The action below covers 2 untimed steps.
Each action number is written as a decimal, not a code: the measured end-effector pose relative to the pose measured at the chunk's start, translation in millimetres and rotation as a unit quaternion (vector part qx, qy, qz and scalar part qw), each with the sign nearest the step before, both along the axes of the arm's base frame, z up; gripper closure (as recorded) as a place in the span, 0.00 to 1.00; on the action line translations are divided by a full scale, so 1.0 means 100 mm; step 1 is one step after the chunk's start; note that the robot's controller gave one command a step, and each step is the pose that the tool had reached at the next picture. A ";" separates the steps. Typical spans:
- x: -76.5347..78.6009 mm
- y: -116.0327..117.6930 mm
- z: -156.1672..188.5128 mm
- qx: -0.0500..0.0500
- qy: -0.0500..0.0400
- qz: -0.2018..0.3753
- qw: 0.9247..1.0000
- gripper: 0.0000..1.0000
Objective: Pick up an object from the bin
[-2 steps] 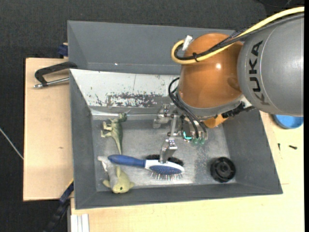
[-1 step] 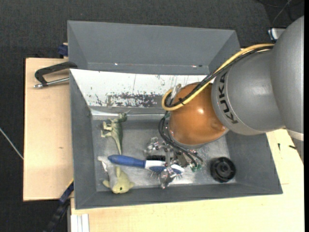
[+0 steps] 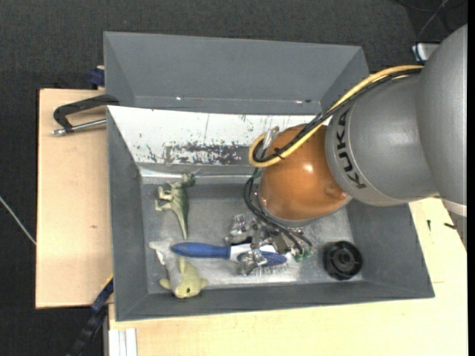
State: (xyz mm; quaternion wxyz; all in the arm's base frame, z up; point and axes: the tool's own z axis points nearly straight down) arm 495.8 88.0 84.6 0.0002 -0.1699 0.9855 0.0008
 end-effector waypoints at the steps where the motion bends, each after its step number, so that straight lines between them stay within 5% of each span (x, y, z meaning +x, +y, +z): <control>1: 0.13 0.13 -0.10 -0.005 0.002 0.096 0.995 1.00; 2: 0.31 -0.01 1.29 0.000 -0.007 0.084 0.996 1.00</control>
Offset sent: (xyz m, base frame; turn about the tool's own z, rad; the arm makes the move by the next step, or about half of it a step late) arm 0.0113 0.0174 -0.0146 -0.1973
